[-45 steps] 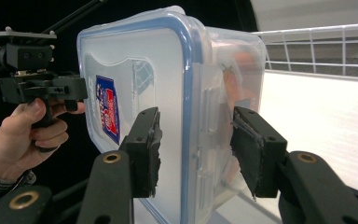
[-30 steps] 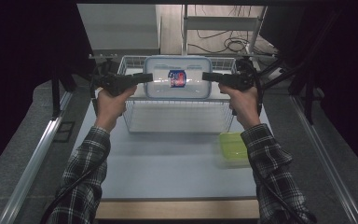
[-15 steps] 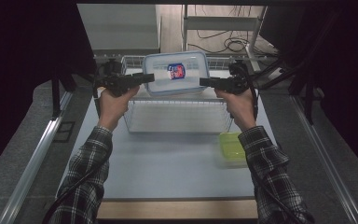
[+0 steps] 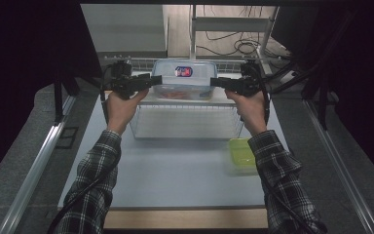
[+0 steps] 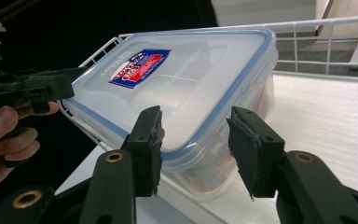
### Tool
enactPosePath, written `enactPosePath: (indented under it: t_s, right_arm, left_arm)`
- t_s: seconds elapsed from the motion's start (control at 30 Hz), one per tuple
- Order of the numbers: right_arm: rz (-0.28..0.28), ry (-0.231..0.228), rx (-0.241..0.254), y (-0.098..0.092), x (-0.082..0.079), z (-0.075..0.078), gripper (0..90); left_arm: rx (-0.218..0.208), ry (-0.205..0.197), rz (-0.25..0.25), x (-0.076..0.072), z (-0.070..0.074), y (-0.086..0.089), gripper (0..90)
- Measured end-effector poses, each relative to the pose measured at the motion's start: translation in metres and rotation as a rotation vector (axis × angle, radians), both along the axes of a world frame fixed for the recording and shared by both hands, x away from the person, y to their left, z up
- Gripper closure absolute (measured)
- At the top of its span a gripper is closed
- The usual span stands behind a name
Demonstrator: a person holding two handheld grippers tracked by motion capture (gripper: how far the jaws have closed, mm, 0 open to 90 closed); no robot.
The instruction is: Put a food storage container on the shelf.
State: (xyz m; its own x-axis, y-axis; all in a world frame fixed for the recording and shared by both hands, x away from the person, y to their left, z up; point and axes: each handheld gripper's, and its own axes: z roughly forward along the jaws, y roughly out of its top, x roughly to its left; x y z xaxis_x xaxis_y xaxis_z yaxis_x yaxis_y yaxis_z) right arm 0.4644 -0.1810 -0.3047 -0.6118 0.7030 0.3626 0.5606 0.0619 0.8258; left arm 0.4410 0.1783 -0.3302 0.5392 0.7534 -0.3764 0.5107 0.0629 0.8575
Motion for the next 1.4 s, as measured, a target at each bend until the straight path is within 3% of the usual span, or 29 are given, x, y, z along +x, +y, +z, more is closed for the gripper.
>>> enactPosePath:
  t_s: [0.2, 0.33, 0.4, 0.5, 0.67, 0.8, 1.13, 1.4]
  right_arm:
    - [-0.016, -0.015, 0.001, 0.000, 0.000, -0.001, 54.6]
    - [-0.018, -0.089, -0.087, -0.003, -0.005, 0.006, 59.4]
    - [-0.012, -0.111, -0.098, -0.009, -0.009, 0.010, 64.3]
    - [0.012, -0.140, -0.110, -0.014, -0.017, 0.013, 73.4]
    - [0.055, -0.179, -0.142, -0.015, -0.031, 0.008, 81.8]
    - [0.076, -0.196, -0.164, -0.014, -0.042, 0.002, 80.0]
    - [0.102, -0.192, -0.143, -0.023, -0.057, -0.016, 67.9]
    - [0.113, -0.200, -0.161, -0.025, -0.072, -0.029, 66.8]
  left_arm:
    - [0.010, 0.005, 0.020, -0.005, 0.002, -0.003, 37.3]
    - [0.046, -0.020, 0.004, -0.012, 0.010, -0.002, 40.4]
    - [0.033, -0.043, -0.019, -0.018, 0.013, 0.002, 43.0]
    - [0.067, -0.074, -0.033, -0.029, 0.016, 0.005, 46.9]
    - [0.091, -0.063, -0.047, -0.041, 0.010, 0.005, 52.4]
    - [0.088, -0.069, -0.071, -0.049, 0.005, 0.007, 50.0]
    - [0.124, -0.063, -0.128, -0.070, -0.016, 0.005, 39.7]
    - [0.165, -0.065, -0.160, -0.092, -0.031, 0.005, 34.4]
